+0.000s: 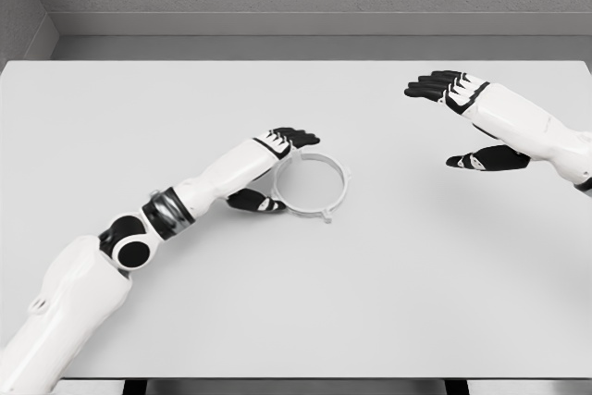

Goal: Assemble PVC drainage pipe clamps

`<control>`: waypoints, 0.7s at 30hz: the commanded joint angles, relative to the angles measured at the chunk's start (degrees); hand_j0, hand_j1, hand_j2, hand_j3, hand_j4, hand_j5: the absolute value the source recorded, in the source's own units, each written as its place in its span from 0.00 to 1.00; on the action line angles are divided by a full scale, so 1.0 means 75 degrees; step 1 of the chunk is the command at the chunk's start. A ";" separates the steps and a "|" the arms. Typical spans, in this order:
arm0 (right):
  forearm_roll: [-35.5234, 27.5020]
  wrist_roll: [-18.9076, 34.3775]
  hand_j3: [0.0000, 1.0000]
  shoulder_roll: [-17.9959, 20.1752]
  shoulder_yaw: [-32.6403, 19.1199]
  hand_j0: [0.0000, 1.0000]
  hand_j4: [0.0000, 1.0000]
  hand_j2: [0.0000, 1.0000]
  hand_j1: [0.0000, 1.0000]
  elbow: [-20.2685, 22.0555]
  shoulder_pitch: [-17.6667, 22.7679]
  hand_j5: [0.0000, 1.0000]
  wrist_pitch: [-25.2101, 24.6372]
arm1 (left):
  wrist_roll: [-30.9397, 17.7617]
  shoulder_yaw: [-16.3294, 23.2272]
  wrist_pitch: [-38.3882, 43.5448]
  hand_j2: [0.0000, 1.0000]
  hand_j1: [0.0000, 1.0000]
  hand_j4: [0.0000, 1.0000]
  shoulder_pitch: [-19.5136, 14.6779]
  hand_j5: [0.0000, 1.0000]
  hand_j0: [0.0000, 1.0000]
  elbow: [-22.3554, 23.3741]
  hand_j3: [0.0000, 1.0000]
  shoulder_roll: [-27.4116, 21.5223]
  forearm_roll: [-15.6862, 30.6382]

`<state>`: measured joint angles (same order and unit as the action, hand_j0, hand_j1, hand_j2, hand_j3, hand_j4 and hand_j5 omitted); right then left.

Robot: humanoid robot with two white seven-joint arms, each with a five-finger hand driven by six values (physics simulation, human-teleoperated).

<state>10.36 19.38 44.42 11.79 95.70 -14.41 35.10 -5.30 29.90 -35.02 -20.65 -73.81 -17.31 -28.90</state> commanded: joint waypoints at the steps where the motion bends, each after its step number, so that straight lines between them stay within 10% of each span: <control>1: -0.0057 0.0006 1.00 0.0007 -0.0002 1.00 1.00 1.00 1.00 0.0002 0.0000 1.00 -0.0014 | 0.0004 -0.0003 0.0003 1.00 1.00 1.00 0.0000 1.00 1.00 0.0009 1.00 0.0035 0.0010; 21: -0.0057 -0.0006 1.00 0.0007 -0.0002 1.00 1.00 1.00 1.00 0.0025 0.0000 1.00 -0.0014 | 0.0004 -0.0038 0.0003 1.00 1.00 1.00 -0.0059 1.00 1.00 0.0091 1.00 0.0176 -0.0061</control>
<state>10.36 19.38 44.42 11.79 95.84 -14.41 35.10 -5.31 29.65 -35.02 -21.09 -73.10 -15.99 -29.63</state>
